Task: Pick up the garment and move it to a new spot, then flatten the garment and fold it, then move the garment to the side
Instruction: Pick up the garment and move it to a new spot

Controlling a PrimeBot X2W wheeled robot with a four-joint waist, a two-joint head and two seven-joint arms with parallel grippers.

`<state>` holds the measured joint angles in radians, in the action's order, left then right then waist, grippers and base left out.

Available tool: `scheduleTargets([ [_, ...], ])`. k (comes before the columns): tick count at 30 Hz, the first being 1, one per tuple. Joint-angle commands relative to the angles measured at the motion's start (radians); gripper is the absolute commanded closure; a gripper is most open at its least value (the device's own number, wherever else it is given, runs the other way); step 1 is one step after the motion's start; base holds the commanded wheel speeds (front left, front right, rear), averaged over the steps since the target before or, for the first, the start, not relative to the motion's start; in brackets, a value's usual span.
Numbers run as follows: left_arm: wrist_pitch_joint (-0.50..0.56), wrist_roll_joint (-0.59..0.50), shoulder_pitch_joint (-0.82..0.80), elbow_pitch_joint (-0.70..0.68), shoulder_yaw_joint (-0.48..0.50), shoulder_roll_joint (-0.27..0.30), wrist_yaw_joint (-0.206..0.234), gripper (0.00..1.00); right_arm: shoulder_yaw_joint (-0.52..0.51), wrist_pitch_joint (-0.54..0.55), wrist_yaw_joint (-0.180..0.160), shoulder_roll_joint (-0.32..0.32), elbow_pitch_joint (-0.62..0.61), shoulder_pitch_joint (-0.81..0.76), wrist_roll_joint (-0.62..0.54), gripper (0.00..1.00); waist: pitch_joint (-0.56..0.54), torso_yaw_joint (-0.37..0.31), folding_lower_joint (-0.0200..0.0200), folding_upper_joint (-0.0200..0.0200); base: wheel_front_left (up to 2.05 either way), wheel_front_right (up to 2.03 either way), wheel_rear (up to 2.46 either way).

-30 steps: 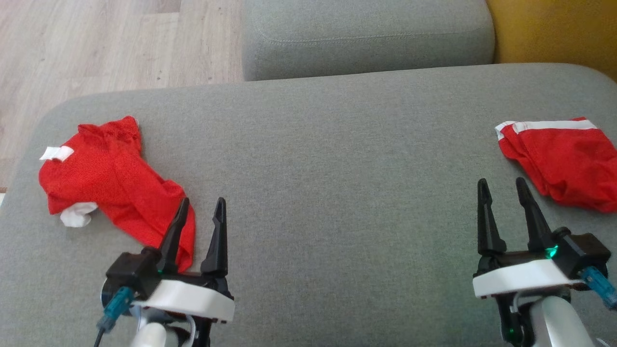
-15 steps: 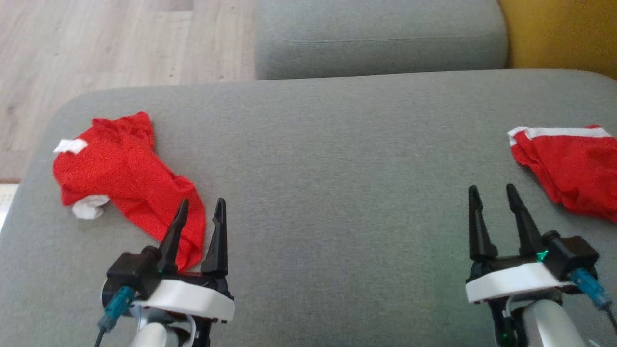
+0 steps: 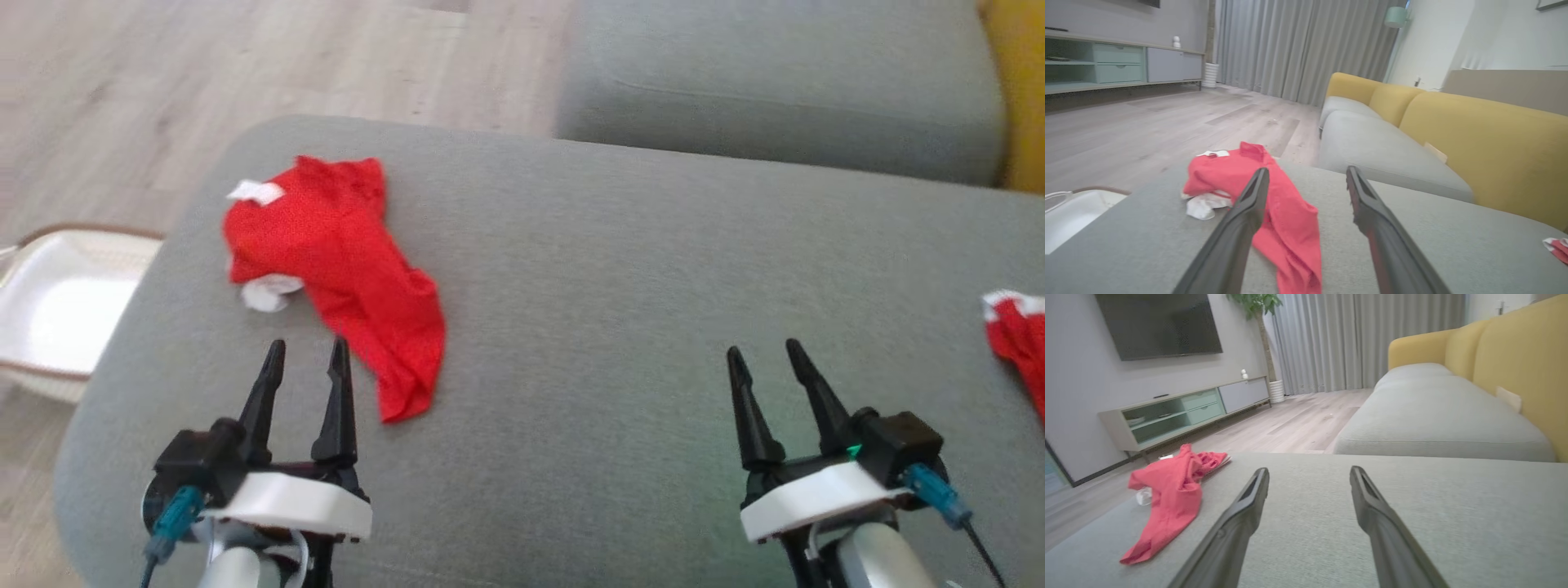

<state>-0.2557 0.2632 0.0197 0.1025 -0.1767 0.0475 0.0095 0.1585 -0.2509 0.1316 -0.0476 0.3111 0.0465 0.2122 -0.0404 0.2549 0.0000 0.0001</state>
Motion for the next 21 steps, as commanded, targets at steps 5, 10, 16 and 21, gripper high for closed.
scheduleTargets([
  [5,-0.006,-0.022,-0.024,-0.024,0.051,0.003,0.000,0.00,0.046,-0.011,-0.001,-0.003,-0.010,0.023,0.028,0.00,-0.019,0.100,0.0000,-0.0001,0.00,0.00,0.00],
  [10,-0.006,-0.030,-0.016,-0.021,0.068,0.003,-0.004,0.00,0.061,-0.011,-0.001,-0.003,0.003,0.017,0.042,0.00,-0.024,0.149,0.0000,-0.0001,0.00,0.00,0.00],
  [16,-0.006,-0.036,-0.011,-0.023,0.085,0.003,-0.011,0.00,0.067,-0.011,-0.001,-0.003,0.003,0.019,0.049,0.00,-0.012,0.167,0.0000,-0.0001,0.00,0.00,0.00],
  [21,-0.006,-0.044,-0.029,-0.019,0.111,0.003,-0.021,0.00,0.073,-0.011,-0.001,-0.003,0.000,0.035,0.044,0.00,0.032,0.147,0.0000,-0.0001,0.00,0.00,0.00],
])
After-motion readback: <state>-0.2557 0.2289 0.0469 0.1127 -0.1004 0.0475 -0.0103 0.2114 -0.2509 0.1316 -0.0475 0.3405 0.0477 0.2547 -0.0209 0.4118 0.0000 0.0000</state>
